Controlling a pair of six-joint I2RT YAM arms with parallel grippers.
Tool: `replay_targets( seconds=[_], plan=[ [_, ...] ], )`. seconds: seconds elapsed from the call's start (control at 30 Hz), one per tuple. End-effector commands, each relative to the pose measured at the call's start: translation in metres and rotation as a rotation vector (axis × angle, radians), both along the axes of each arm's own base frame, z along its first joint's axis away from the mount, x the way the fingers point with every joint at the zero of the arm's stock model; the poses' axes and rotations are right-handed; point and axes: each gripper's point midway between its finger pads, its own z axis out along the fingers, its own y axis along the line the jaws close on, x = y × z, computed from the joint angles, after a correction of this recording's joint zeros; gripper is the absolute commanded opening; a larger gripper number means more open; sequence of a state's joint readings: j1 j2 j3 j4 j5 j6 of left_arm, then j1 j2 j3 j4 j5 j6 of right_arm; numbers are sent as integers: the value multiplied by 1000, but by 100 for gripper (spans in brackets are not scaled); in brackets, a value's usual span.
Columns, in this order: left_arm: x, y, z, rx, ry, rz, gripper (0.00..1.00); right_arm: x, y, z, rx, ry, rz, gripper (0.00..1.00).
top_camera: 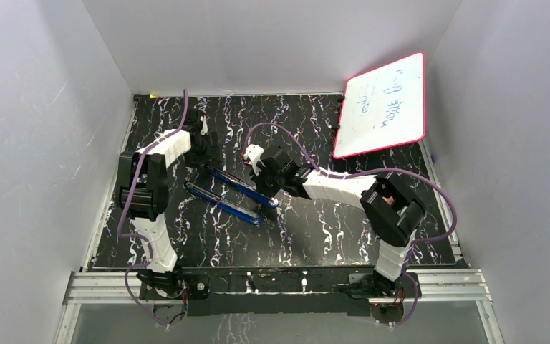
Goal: Load the staples into the stapler
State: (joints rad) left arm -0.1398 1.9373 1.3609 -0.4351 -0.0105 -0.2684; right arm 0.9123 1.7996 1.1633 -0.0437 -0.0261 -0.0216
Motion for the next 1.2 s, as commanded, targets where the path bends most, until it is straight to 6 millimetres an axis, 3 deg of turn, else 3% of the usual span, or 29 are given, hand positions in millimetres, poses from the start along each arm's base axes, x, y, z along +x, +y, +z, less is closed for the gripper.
replay_targets(
  seconds=[0.0,0.53,1.17],
  plan=[
    [-1,-3,14,-9,-13,-13,72,5,7,21,47,-38,-8,0],
    [-1,-3,14,-8,-13,-15,72,3,4,0,-16,9,-4,0],
    [-1,-3,14,-6,-13,-14,72,5,5,-2,-50,8,-1,0]
  ],
)
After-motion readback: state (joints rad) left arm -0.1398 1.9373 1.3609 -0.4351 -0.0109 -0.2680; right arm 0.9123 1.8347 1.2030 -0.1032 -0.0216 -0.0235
